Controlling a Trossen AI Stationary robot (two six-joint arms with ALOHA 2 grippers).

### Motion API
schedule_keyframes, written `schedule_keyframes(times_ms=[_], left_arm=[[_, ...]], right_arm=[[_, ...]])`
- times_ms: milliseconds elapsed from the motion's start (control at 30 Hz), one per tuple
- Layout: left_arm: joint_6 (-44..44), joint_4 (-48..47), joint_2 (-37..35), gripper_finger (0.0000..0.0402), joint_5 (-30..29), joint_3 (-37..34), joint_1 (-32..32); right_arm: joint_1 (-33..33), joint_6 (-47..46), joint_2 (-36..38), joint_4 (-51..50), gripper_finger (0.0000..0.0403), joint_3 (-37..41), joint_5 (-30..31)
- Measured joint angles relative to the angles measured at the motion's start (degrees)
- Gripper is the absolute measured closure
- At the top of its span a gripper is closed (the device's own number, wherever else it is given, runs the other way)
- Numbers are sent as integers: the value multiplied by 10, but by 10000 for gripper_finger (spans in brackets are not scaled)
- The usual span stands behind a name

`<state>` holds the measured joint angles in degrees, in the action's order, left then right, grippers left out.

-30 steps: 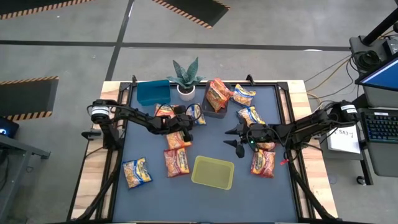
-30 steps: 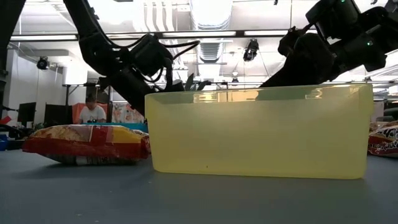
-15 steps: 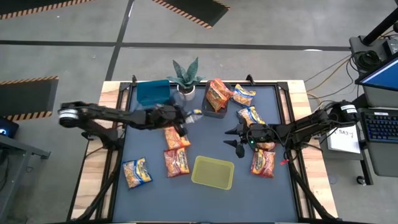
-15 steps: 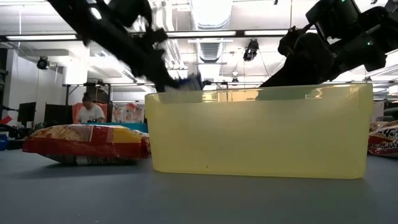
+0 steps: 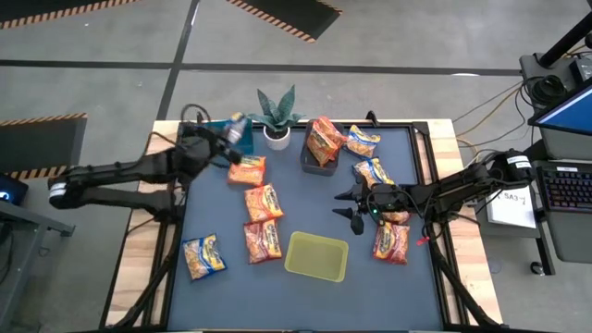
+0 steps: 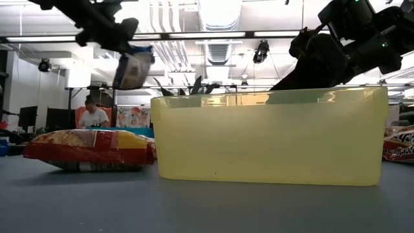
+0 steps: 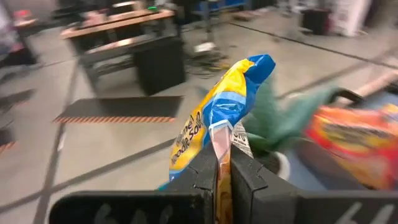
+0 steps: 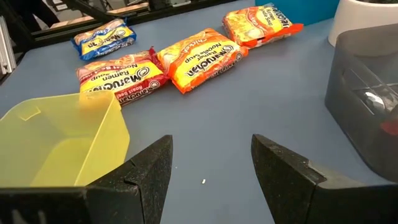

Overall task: Sort Maruchan noodles
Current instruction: Put the top blue bag into the blue bin

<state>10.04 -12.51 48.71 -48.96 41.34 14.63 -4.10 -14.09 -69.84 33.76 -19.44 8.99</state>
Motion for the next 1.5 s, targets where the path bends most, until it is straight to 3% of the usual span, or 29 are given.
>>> schedule_keyframes(times_ms=[233, 467, 600, 800, 1000, 1500], left_arm=[[22, -26, -17, 401, 14, -5, 135], [59, -16, 36, 401, 165, -6, 279], [66, 26, 91, 401, 229, -7, 329], [80, 114, 173, 401, 265, -7, 344], [119, 130, 223, 401, 273, -8, 344], [168, 126, 245, 401, 298, -8, 313]], right_arm=[[0, -3, 0, 0, 197, 0, 0], [0, -3, 0, 0, 197, 0, 0], [0, -3, 0, 0, 197, 0, 0], [0, -3, 0, 0, 197, 0, 0], [0, -3, 0, 0, 197, 0, 0], [0, -3, 0, 0, 197, 0, 0]])
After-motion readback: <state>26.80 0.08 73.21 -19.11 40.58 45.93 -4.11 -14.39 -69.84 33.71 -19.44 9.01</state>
